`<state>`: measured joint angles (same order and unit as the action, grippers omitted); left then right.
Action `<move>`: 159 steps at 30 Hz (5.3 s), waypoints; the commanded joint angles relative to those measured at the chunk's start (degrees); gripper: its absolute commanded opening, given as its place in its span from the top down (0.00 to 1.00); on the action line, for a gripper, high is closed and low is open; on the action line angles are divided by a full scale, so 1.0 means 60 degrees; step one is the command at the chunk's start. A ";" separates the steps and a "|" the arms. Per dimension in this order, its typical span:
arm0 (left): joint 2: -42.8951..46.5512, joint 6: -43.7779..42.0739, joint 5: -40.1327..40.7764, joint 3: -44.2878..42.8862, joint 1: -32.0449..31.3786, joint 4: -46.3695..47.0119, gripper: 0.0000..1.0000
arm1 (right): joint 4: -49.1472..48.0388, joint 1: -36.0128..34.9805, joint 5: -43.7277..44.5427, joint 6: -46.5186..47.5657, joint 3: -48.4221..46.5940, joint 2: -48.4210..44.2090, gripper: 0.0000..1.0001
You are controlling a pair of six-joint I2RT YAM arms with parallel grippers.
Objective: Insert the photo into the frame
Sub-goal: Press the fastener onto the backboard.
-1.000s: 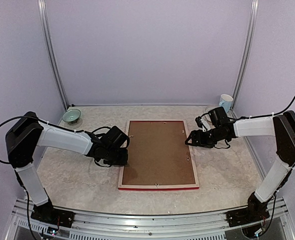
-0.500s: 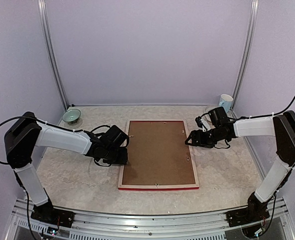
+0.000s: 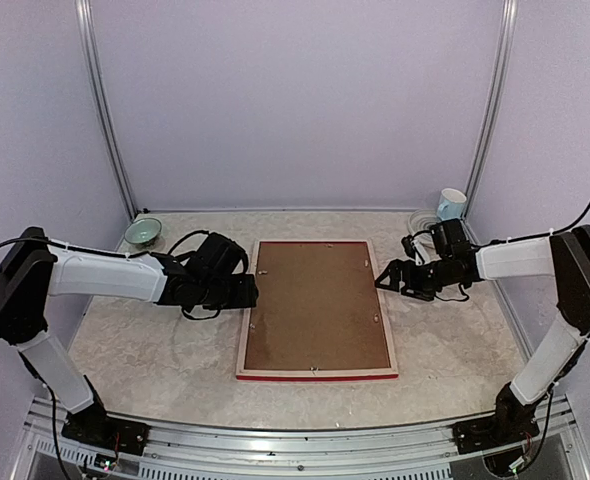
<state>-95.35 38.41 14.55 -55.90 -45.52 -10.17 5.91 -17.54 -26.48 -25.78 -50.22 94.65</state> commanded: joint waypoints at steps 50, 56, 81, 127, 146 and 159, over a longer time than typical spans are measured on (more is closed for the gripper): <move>-0.4548 -0.2513 -0.0960 -0.4041 0.1903 0.0564 0.32 | -0.0039 0.0213 -0.0092 0.0245 -0.0021 0.0204 0.17; -0.4679 -0.2505 -0.0869 -0.4013 0.1903 0.0658 0.36 | -0.0062 0.0213 -0.0069 0.0270 0.0099 0.0159 0.18; -0.4674 -0.2095 -0.0869 -0.4053 0.2063 0.1293 0.49 | -0.0093 0.0213 -0.0172 0.0255 0.0070 0.0309 0.18; -0.4794 -0.1759 -0.1253 -0.4043 0.2256 0.1725 0.52 | -0.0129 0.0213 -0.0238 0.0248 0.0073 0.0426 0.19; -0.5134 -0.1933 -0.0929 -0.4501 0.2112 0.0733 0.54 | -0.0136 0.0213 -0.0275 0.0229 0.0068 0.0470 0.19; -0.5310 -0.1964 -0.0720 -0.4763 0.2039 0.0388 0.59 | -0.0124 0.0213 -0.0325 0.0244 0.0039 0.0469 0.19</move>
<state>-125.97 27.14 9.02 -83.94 -32.99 -5.61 5.74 -16.69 -27.81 -24.29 -49.78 96.88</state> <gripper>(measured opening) 0.417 0.811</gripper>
